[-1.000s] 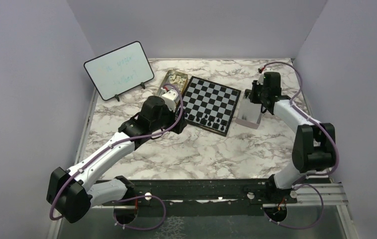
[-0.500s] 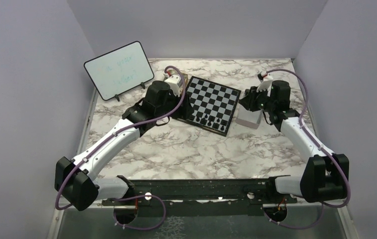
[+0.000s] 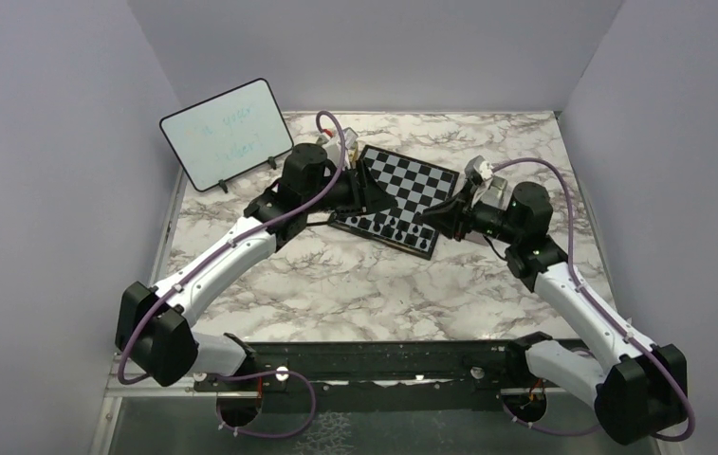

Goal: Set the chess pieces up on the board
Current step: Place the chess piece on the chessboard.

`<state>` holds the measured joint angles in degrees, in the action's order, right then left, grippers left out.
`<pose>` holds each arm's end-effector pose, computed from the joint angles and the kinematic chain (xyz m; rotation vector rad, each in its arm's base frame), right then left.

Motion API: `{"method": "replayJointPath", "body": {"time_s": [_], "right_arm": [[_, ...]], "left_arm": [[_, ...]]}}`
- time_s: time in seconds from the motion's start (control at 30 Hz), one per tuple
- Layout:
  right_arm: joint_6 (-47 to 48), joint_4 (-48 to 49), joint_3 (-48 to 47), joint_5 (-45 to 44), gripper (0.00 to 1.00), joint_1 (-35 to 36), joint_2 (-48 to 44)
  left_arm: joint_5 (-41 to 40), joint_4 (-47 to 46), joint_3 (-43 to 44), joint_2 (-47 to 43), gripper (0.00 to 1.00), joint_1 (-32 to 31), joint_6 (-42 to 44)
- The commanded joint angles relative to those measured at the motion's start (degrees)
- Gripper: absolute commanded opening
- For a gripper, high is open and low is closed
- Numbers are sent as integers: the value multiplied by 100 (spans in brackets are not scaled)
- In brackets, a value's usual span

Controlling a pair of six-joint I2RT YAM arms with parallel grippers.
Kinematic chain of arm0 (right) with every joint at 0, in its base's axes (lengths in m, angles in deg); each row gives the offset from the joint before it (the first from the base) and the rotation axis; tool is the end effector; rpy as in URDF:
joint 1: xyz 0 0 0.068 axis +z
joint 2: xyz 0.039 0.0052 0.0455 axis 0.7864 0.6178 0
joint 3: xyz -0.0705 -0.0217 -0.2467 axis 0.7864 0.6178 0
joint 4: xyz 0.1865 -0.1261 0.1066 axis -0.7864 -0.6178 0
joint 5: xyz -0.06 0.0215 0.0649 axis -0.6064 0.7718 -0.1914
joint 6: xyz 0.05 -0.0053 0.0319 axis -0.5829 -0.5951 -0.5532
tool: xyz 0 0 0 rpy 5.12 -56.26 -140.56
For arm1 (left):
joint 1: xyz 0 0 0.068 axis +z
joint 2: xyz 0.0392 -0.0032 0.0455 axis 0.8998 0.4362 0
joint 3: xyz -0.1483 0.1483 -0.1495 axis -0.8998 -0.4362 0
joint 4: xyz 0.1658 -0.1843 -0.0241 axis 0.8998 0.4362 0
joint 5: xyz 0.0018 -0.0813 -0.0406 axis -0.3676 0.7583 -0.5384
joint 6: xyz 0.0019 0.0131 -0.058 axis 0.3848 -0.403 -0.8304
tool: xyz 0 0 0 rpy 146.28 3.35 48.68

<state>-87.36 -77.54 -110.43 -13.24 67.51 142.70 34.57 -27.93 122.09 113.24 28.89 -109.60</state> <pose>0.2181 0.0916 0.2853 -0.6824 1.6362 0.9266 0.2395 -0.1915 0.3273 0.2212 2.1133 -1.2565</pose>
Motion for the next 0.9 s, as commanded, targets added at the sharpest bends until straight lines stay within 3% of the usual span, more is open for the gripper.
{"method": "replayJointPath", "body": {"time_s": [0.0, 0.87], "right_arm": [[128, 703, 209, 783, 15, 257, -195], [46, 776, 182, 720, 15, 341, -396]], "left_arm": [[983, -1226, -38, 186, 45, 12, -1158], [1910, -1879, -114, 894, 34, -105, -1763]]}}
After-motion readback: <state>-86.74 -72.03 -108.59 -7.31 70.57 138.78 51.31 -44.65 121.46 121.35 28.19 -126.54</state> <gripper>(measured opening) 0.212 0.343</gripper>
